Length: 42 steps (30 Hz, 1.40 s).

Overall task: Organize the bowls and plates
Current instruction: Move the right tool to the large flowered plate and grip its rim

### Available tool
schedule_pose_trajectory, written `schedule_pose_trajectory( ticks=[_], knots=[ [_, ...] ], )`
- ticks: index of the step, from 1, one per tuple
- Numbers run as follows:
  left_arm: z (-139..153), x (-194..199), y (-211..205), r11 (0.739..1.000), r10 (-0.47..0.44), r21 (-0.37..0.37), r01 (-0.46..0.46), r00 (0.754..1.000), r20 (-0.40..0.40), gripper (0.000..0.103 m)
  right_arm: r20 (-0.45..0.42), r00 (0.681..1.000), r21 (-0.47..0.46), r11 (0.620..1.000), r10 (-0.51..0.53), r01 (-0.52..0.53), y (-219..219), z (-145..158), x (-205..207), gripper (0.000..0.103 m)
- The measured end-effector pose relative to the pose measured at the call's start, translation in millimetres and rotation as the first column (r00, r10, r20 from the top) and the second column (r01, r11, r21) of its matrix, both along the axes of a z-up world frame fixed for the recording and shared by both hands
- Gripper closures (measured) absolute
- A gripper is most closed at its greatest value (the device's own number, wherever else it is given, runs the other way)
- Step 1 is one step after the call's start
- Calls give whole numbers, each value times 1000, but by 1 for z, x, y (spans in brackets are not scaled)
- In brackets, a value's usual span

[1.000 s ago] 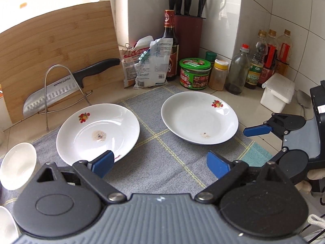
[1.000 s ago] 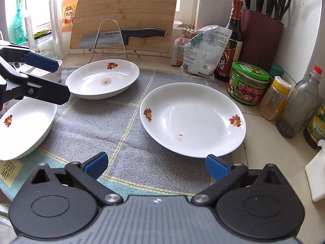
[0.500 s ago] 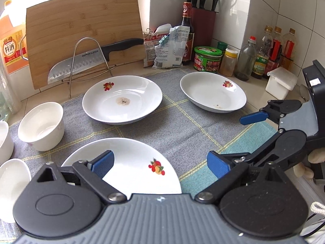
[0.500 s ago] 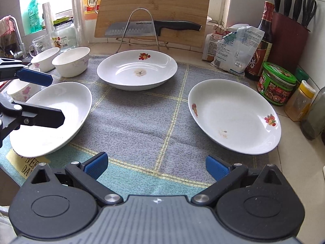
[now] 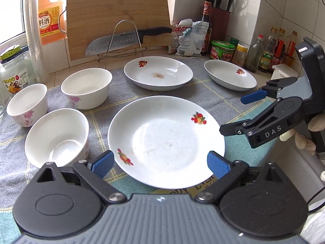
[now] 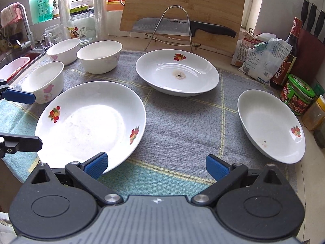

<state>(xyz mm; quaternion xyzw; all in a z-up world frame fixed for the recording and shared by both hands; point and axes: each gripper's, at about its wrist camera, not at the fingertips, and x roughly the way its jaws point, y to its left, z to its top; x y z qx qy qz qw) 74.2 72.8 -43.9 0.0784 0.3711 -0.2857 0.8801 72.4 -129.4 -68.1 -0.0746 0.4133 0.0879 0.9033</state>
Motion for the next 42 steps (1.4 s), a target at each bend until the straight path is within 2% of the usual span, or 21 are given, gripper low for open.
schedule_pose_trajectory(
  ticks=[8,17,23,29,34,42],
  knots=[
    [-25,-2,19,998,-50,23,51,998,-47,5,-10,1000,-14,1000,18,-18,32,4,2,0],
    [-43,5,9,991,-114,62,116,993,-39,6,-59,996,72,996,65,-61,42,-5,15,0],
    [-50,12,0,984,-163,70,166,986,-41,6,-80,989,114,987,127,-117,38,-12,24,0],
    [-55,16,-8,978,-178,108,180,984,-25,3,-116,980,141,979,163,-146,31,-21,41,0],
    [-55,18,-10,975,-188,113,190,982,-26,1,-174,967,173,973,184,-154,28,-34,56,0],
    [-54,21,-9,973,-198,116,201,980,-36,1,-191,965,191,971,179,-143,31,-34,68,0]
  ],
)
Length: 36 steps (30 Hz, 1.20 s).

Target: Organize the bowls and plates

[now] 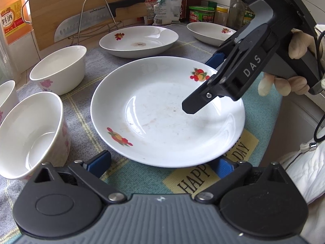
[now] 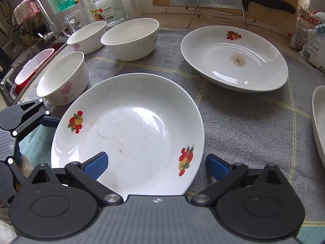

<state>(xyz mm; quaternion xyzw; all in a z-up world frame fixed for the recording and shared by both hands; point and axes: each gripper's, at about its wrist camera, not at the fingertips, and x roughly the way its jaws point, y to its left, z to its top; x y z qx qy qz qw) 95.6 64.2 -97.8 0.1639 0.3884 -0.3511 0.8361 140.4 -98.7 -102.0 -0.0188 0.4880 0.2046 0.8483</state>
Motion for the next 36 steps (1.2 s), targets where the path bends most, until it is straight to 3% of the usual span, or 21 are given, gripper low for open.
schedule_pose_trajectory(
  ticks=[11,24,36],
  knots=[
    [0,-2,2,1000,-14,-7,14,1000,14,1,-62,998,29,1000,13,-11,-3,2,13,0],
    [-1,-6,2,999,-27,-15,28,999,30,2,-167,982,180,982,93,-63,-12,8,39,0],
    [1,-11,-1,998,-69,0,70,995,65,2,-233,965,208,976,120,-71,-13,7,57,1]
  ],
)
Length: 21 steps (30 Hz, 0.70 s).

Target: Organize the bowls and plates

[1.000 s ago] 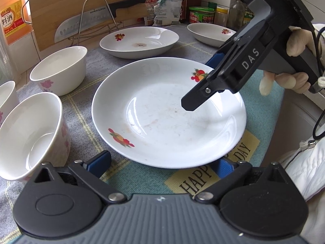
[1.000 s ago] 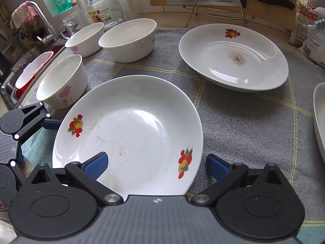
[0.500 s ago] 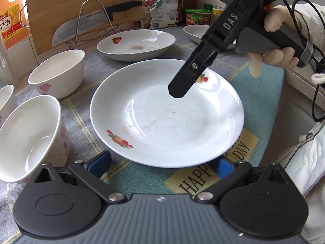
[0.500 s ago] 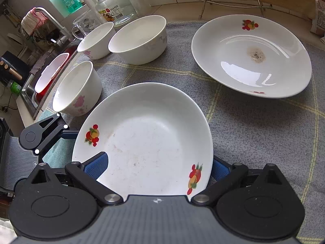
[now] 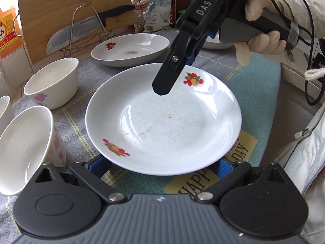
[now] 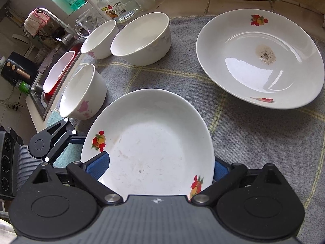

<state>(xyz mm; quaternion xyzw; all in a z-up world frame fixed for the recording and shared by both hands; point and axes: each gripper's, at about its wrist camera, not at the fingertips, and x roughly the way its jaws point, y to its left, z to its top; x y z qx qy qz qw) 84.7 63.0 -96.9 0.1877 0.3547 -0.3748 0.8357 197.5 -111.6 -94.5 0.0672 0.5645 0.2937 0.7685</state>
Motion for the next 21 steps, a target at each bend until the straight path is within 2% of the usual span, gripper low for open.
schedule_pose_trajectory(
  ticks=[21],
  knots=[
    [0,-2,1,1000,-5,5,5,1000,6,3,-56,998,15,1000,-23,24,2,-2,14,0]
  ],
)
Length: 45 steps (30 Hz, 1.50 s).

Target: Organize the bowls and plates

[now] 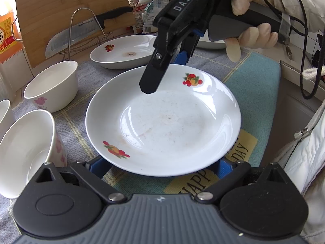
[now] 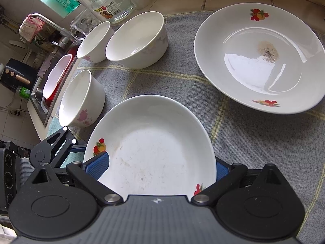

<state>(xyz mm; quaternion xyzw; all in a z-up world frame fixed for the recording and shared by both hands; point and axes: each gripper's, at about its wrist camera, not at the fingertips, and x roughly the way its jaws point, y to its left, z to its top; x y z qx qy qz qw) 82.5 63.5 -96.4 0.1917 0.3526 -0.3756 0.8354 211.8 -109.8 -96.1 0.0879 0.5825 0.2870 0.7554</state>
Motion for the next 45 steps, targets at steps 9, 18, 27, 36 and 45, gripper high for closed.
schedule_pose_trajectory(
  ticks=[9,18,27,36,45],
  knots=[
    [2,2,0,1000,-9,3,9,1000,9,4,-14,1000,-24,1000,10,-10,3,0,-1,0],
    [4,2,-1,1000,-14,-3,14,1000,9,4,-3,1000,-35,999,6,-6,2,3,-4,0],
    [11,7,-9,1000,-24,2,24,1000,16,4,26,1000,-28,1000,0,1,-9,14,-8,0],
    [19,13,-31,999,-33,3,33,999,26,4,57,998,-17,1000,-17,18,-28,25,-14,0],
    [28,21,-60,998,-64,9,64,997,31,4,82,995,-7,998,-54,55,-58,35,-17,0]
  ],
)
